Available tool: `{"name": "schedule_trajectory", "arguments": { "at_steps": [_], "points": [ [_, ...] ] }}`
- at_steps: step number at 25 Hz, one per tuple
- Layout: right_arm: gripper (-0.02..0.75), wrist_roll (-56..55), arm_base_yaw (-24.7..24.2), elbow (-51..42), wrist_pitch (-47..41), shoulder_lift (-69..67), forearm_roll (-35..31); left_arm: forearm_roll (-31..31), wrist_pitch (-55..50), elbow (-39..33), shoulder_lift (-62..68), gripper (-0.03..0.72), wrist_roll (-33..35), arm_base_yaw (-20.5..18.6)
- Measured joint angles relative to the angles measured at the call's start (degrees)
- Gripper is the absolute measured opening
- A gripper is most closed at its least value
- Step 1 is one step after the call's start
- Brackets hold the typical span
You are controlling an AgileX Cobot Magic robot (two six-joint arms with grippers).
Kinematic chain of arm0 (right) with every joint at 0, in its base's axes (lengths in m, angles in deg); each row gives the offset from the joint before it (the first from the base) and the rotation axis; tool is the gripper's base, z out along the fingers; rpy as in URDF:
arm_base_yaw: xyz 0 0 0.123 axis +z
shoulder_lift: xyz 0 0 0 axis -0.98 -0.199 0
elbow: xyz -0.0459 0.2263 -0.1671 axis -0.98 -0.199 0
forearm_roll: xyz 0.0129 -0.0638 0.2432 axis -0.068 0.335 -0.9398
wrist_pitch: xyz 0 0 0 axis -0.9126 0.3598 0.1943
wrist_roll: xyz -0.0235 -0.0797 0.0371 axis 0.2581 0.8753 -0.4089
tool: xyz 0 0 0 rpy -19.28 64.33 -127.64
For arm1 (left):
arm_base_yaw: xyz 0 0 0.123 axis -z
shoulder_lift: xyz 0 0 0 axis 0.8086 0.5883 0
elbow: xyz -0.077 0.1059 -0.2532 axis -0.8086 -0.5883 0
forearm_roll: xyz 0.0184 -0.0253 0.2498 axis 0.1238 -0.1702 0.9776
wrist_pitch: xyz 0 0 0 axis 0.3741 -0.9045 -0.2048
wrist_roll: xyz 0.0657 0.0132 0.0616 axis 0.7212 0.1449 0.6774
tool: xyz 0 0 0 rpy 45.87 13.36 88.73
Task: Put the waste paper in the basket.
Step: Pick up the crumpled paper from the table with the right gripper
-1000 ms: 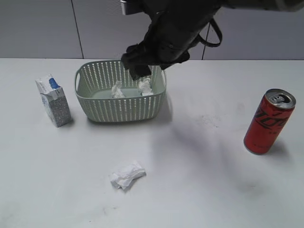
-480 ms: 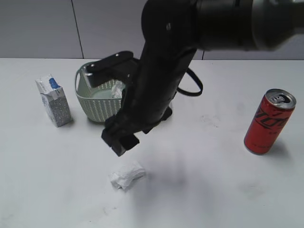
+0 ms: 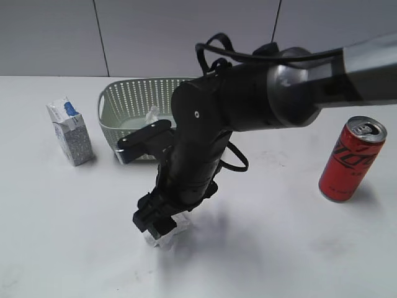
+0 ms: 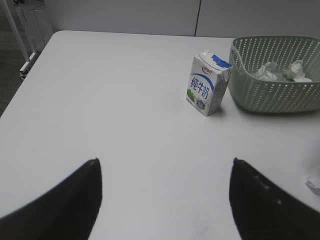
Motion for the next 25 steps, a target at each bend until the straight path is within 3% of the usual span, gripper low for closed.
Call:
{"name": "schedule_trajectory", "arguments": {
  "at_steps": [8, 11, 17, 19, 25],
  "points": [
    [0.555, 0.0, 0.0, 0.4, 3.2, -3.7, 0.0, 0.0, 0.0, 0.0, 0.0, 0.588, 0.0, 0.0],
    [0.456, 0.0, 0.0, 0.5, 4.1, -3.7, 0.0, 0.0, 0.0, 0.0, 0.0, 0.588, 0.0, 0.0],
    [0.052, 0.0, 0.0, 0.5, 3.2, -3.7, 0.0, 0.0, 0.0, 0.0, 0.0, 0.588, 0.0, 0.0],
    [0.003, 0.0, 0.0, 0.7, 2.0, -2.9, 0.0, 0.0, 0.0, 0.0, 0.0, 0.588, 0.0, 0.0],
    [-0.006, 0.0, 0.0, 4.6, 0.1, 3.2, 2.4, 0.0, 0.0, 0.0, 0.0, 0.588, 0.0, 0.0]
  ]
}}
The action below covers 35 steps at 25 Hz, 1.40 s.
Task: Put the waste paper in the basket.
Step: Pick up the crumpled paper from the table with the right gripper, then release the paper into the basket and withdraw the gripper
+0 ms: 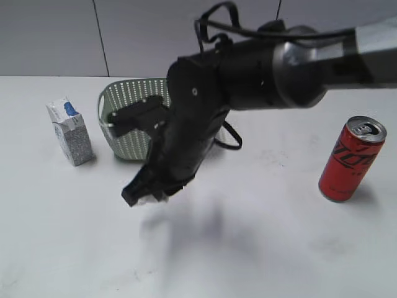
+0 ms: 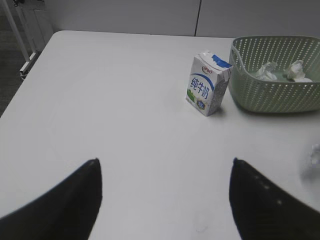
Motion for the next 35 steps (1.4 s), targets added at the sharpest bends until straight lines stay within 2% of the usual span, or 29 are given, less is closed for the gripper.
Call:
{"name": "schedule_trajectory", "arguments": {
  "at_steps": [7, 12, 17, 22, 24, 25, 29, 31, 35],
  "points": [
    [-0.006, -0.3, -0.4, 11.4, 4.3, 2.7, 11.5, 0.0, 0.0, 0.0, 0.0, 0.588, 0.0, 0.0],
    [-0.006, -7.0, -3.5, 15.3, 16.3, 1.0, 18.1, 0.0, 0.0, 0.0, 0.0, 0.588, 0.0, 0.0],
    [-0.006, -9.8, -8.7, 15.4, 31.3, -4.5, 20.0, 0.0, 0.0, 0.0, 0.0, 0.588, 0.0, 0.0],
    [0.015, -10.1, -10.1, 15.4, 34.1, -9.6, 20.1, 0.0, 0.0, 0.0, 0.0, 0.588, 0.0, 0.0],
    [0.090, -10.2, -10.1, 15.4, 33.0, -10.9, 19.4, 0.0, 0.0, 0.0, 0.0, 0.588, 0.0, 0.0],
    [0.162, -10.2, -10.1, 15.4, 32.2, -11.4, 18.7, 0.0, 0.0, 0.0, 0.0, 0.588, 0.0, 0.0],
    [0.548, -10.2, -10.1, 15.4, 28.4, -12.1, 16.9, 0.0, 0.0, 0.0, 0.0, 0.588, 0.0, 0.0],
    [0.604, -10.2, -10.1, 15.4, 26.6, -12.0, 16.9, 0.0, 0.0, 0.0, 0.0, 0.588, 0.0, 0.0],
    [0.606, -10.2, -10.1, 15.4, 21.2, -9.7, 16.9, 0.0, 0.0, 0.0, 0.0, 0.588, 0.0, 0.0]
  ]
}}
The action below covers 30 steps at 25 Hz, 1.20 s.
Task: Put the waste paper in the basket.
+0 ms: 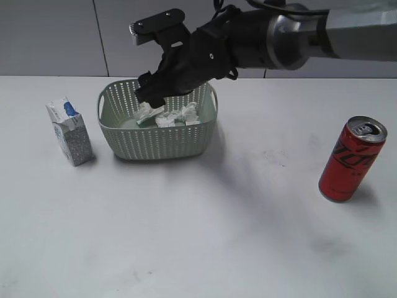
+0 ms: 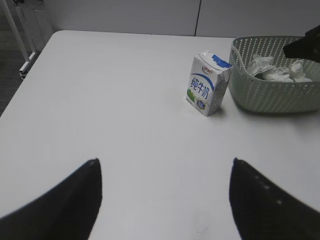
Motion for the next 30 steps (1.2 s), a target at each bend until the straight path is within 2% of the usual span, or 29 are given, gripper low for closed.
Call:
{"name": "schedule_trajectory", "arguments": {
  "at_steps": [6, 13, 19, 24, 26, 30],
  "points": [
    [0.595, 0.0, -2.5, 2.0, -18.1, 6.4, 0.9, 0.0, 0.0, 0.0, 0.0, 0.588, 0.0, 0.0],
    [0.593, 4.6, -12.5, 7.8, -42.5, 8.8, 1.0, 0.0, 0.0, 0.0, 0.0, 0.588, 0.0, 0.0],
    [0.593, 5.9, -22.5, 8.0, -47.2, 13.5, -0.2, 0.0, 0.0, 0.0, 0.0, 0.588, 0.0, 0.0],
    [0.593, 7.4, -30.0, 8.0, -47.7, 19.5, -6.0, 0.0, 0.0, 0.0, 0.0, 0.588, 0.0, 0.0],
    [0.592, 8.0, -31.7, 8.0, -48.7, 21.7, -8.4, 0.0, 0.0, 0.0, 0.0, 0.588, 0.0, 0.0],
    [0.592, 9.7, -32.0, 7.5, -50.3, 26.7, -11.7, 0.0, 0.0, 0.0, 0.0, 0.588, 0.0, 0.0]
  ]
}}
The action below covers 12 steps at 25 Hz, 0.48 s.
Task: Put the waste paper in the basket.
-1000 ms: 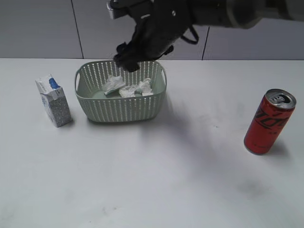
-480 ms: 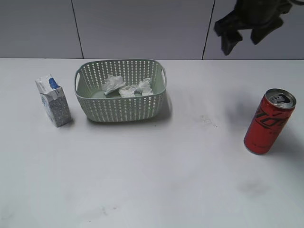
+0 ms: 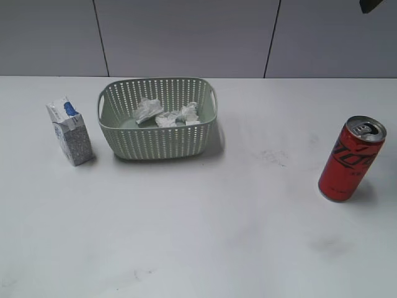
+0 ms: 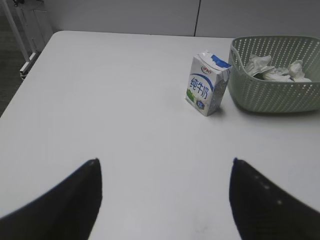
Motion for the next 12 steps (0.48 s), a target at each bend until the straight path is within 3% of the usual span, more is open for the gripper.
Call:
{"name": "schedule_trajectory", "arguments": {
  "at_steps": [6, 12],
  "points": [
    [0.591, 0.6, 0.0, -8.0, -0.1, 10.4, -2.5, 0.0, 0.0, 0.0, 0.0, 0.588, 0.0, 0.0],
    [0.591, 1.3, 0.0, -25.9, 1.3, 26.1, -2.3, 0.0, 0.0, 0.0, 0.0, 0.588, 0.0, 0.0]
  ]
}}
